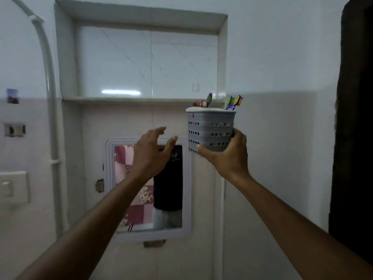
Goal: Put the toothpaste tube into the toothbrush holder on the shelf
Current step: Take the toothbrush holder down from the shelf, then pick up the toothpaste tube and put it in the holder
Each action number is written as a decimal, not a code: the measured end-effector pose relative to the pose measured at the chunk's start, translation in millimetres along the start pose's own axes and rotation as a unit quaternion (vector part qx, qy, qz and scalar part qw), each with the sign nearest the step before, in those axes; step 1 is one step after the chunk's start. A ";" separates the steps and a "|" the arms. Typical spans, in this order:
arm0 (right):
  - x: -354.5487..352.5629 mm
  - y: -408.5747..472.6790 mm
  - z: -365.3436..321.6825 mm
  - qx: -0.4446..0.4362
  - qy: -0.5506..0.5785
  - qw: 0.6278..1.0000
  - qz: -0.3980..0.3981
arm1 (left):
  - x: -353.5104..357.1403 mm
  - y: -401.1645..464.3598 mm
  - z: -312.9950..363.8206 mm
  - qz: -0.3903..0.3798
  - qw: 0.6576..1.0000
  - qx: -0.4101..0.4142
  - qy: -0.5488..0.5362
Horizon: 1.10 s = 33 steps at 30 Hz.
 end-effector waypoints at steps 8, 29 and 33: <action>23.4 -124.4 71.5 0.078 0.078 0.989 -0.097 | 42.9 -133.9 -31.3 -0.100 0.993 -0.057 -0.010; 166.2 -397.6 261.2 0.359 0.018 0.922 -0.144 | 193.8 -399.4 -298.1 -0.414 0.857 -0.305 -0.039; 187.3 -436.9 288.4 0.414 -0.015 0.897 -0.155 | 215.3 -431.1 -333.7 -0.477 0.844 -0.240 0.057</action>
Point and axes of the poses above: each hand's wrist, its own y-axis towards the middle knuckle, its own x-axis out of the palm, z = x × y, the point moved 6 cm from there along y, towards the middle knuckle, and after that the axes turned 11 degrees about -z, right-handed, at the moved point
